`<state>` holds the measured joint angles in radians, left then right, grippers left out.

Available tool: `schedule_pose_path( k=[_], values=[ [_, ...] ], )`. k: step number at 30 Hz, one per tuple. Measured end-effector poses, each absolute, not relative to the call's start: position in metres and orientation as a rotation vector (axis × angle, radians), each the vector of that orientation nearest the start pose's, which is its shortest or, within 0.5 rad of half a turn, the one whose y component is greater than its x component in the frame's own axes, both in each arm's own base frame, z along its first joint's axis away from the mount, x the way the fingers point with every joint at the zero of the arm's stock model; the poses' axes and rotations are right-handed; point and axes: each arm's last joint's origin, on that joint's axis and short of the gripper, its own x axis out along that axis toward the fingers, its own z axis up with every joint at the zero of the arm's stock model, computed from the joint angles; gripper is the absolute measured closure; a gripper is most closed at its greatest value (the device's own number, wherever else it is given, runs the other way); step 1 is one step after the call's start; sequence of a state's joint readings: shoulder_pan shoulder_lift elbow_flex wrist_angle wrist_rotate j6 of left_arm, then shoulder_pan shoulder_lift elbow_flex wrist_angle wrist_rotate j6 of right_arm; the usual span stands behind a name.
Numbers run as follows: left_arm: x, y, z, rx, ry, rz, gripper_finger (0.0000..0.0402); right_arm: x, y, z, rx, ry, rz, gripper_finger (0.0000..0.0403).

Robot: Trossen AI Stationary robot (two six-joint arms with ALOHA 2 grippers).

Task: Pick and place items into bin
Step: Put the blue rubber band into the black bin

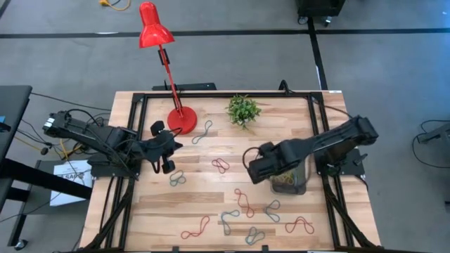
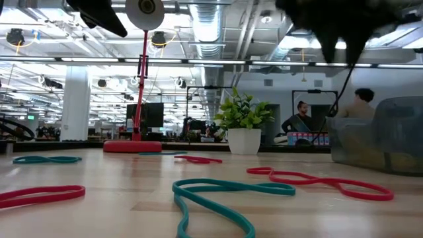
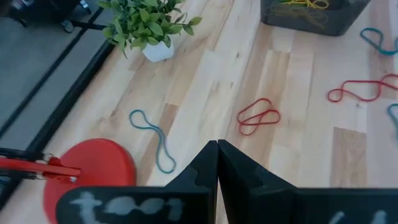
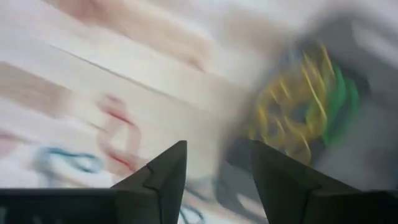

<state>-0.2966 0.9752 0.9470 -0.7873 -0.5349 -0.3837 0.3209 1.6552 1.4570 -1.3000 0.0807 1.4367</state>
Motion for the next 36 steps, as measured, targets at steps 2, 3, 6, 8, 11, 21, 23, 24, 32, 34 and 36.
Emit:
schedule_pose_path(
  k=[2, 3, 6, 8, 11, 21, 23, 24, 32, 34, 36],
  values=[
    [0.178, -0.039, 0.308, -0.092, 0.678, 0.382, 0.0401, 0.29, 0.09, 0.298, 0.792, 1.136, -0.769, 0.0236],
    [0.179, -0.038, 0.307, -0.134, 0.676, 0.39, 0.0401, 0.292, 0.089, 0.305, 0.754, 1.063, -0.725, 0.0238],
    [0.18, -0.036, 0.307, -0.236, 0.695, 0.364, 0.0398, 0.303, 0.085, 0.322, 0.603, 0.842, -0.618, 0.0245],
    [0.18, -0.035, 0.306, -0.279, 0.711, 0.338, 0.0391, 0.312, 0.083, 0.328, 0.479, 0.729, -0.58, 0.0251],
    [0.181, -0.033, 0.306, -0.302, 0.737, 0.29, 0.0373, 0.326, 0.08, 0.335, 0.36, 0.625, -0.514, 0.0258],
    [0.19, -0.03, 0.279, -0.25, 0.872, 0.295, 0.029, 0.36, 0.058, 0.326, 0.294, 0.548, -0.496, 0.028],
    [0.194, -0.033, 0.258, -0.265, 0.947, 0.292, 0.028, 0.361, 0.055, 0.321, 0.3, 0.579, -0.495, 0.0282],
    [0.195, -0.034, 0.247, -0.269, 0.99, 0.287, 0.0276, 0.365, 0.054, 0.318, 0.309, 0.575, -0.487, 0.0282],
    [0.197, -0.059, 0.177, -0.355, 1.186, 0.138, 0.0269, 0.379, 0.049, 0.293, 0.322, 0.67, -0.457, 0.0281],
    [0.194, -0.066, 0.164, -0.343, 1.223, 0.117, 0.0269, 0.386, 0.049, 0.287, 0.341, 0.679, -0.429, 0.0281],
    [0.196, -0.073, 0.153, -0.324, 1.237, 0.119, 0.0269, 0.385, 0.049, 0.282, 0.339, 0.72, -0.418, 0.0282]
  ],
)
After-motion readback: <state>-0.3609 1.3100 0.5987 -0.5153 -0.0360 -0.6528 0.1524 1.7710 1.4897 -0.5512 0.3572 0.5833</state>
